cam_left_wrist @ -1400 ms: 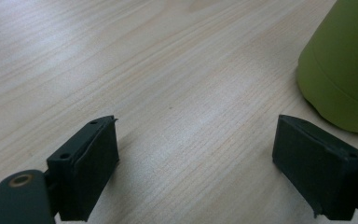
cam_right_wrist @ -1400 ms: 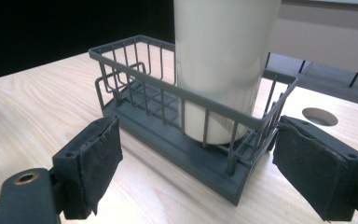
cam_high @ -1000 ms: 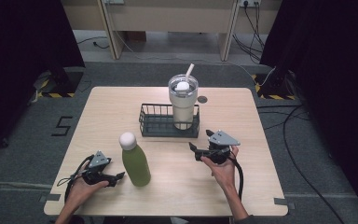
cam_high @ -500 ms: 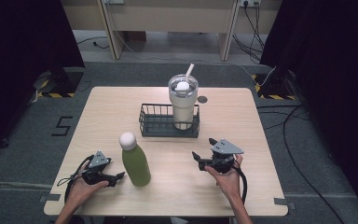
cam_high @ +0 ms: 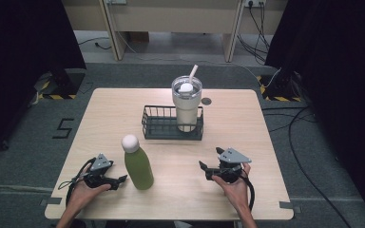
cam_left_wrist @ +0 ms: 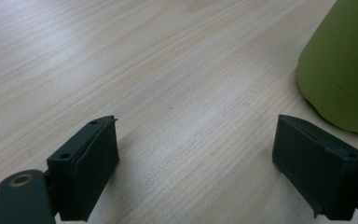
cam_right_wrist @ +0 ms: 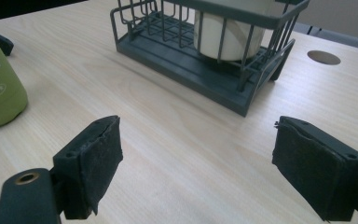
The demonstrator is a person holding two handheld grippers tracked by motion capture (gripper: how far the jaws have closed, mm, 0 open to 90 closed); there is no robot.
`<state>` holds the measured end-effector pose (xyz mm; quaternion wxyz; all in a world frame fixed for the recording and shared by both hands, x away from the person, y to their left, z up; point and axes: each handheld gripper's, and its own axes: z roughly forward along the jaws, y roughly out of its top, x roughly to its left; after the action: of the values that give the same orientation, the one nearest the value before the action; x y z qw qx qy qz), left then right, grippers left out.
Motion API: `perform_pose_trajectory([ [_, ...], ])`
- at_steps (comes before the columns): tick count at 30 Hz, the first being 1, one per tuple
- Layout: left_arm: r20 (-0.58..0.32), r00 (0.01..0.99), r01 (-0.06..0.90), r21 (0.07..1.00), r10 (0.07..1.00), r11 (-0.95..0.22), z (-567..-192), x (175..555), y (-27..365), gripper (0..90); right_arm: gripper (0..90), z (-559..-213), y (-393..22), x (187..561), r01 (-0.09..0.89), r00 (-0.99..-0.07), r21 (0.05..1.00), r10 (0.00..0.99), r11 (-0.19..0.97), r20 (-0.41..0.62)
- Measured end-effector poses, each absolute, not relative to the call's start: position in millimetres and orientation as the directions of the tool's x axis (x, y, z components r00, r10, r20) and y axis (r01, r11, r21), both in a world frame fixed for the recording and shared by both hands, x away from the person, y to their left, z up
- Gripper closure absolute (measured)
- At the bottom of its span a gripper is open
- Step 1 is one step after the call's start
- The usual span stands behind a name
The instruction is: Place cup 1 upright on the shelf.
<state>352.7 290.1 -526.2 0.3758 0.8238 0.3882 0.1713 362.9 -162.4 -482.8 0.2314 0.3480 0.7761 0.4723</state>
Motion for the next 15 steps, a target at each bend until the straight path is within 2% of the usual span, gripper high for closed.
perform_pose_trajectory([
  [15, -0.013, 0.641, 0.512, 0.752, 0.767, -0.415, -526, 353, 290, 13.3, 15.3, -499, -175, 346, 0.402, -0.637, 0.855, 0.771, 0.327, 0.004],
])
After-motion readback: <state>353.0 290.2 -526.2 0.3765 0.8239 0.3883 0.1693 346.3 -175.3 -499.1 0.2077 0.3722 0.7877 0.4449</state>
